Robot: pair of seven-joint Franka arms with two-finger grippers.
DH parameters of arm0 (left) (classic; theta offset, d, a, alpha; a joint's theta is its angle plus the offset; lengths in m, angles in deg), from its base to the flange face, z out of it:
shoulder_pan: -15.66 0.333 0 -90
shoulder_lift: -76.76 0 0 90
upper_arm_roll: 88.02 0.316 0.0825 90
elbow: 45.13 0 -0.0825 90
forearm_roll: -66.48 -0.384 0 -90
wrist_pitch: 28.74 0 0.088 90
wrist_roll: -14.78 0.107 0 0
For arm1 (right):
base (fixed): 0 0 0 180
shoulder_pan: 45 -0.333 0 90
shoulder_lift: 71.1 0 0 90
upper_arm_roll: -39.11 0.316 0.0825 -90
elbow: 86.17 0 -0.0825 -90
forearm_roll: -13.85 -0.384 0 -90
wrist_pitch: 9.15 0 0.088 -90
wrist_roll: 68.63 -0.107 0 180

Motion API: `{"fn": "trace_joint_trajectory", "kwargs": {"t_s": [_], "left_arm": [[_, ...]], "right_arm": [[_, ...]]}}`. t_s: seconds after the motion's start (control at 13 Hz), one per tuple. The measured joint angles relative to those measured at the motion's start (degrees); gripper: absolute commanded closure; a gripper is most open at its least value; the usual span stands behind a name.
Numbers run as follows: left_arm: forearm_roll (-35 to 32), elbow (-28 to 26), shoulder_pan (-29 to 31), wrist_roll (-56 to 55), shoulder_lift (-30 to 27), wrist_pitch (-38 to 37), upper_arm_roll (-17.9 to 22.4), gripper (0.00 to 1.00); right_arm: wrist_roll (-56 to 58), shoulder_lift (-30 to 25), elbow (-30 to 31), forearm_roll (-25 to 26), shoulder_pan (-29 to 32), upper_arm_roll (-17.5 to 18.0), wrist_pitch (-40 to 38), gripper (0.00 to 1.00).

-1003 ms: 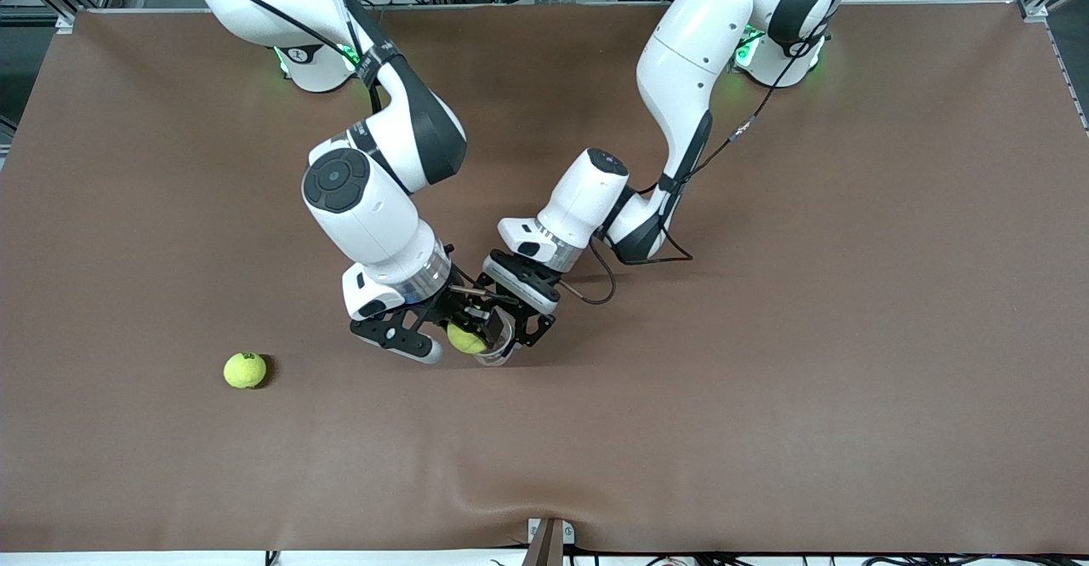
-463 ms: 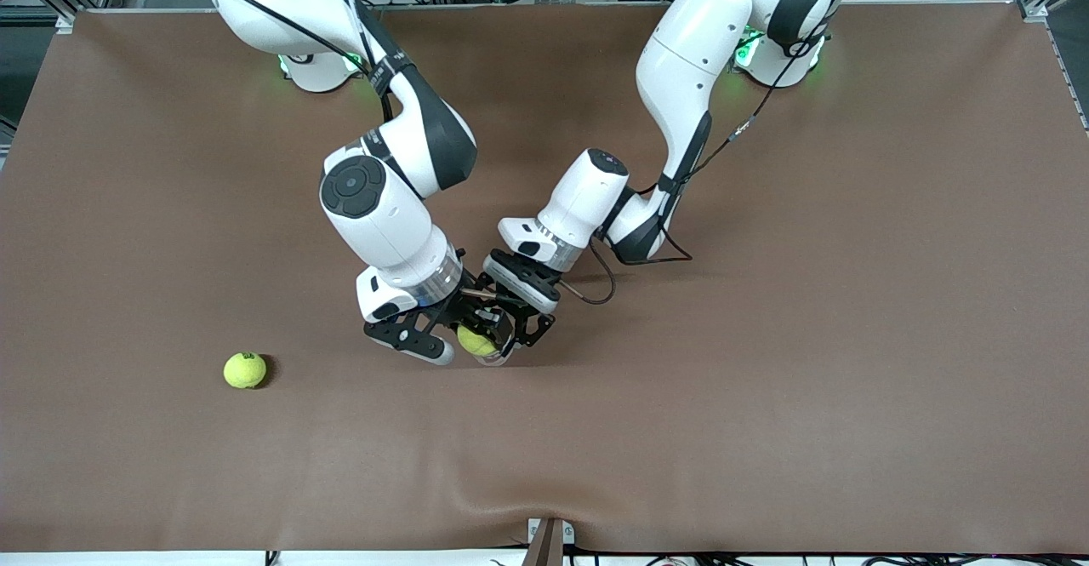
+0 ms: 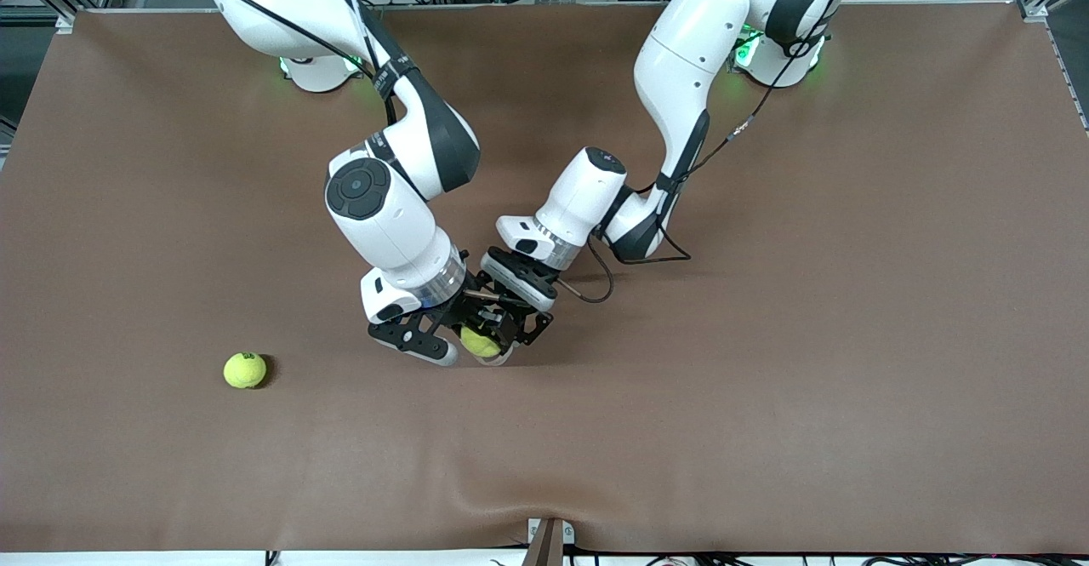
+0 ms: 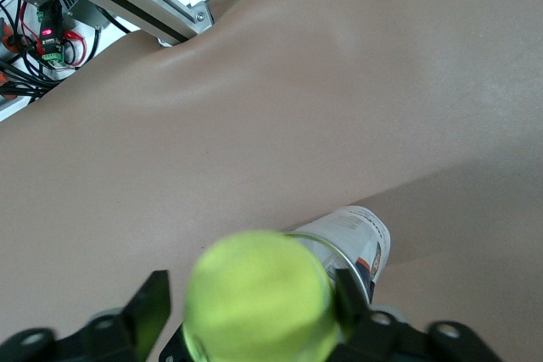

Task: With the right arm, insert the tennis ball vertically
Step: 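Lower the ball into the can mouth and open the right gripper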

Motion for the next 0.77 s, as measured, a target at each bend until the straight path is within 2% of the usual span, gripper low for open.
{"fn": "trace_joint_trajectory", "kwargs": {"t_s": [0.62,0.77], "left_arm": [[0.00,0.02,-0.33,0.00,0.02,0.00,0.09,0.27],[0.00,0.03,-0.35,0.00,0.03,0.00,0.10,0.27]], "right_arm": [[0.01,-0.02,-0.18,0.00,0.39,-0.98,-0.18,0.00],[0.87,-0.44,-0.79,0.00,1.37,-1.22,-2.38,0.00]]}}
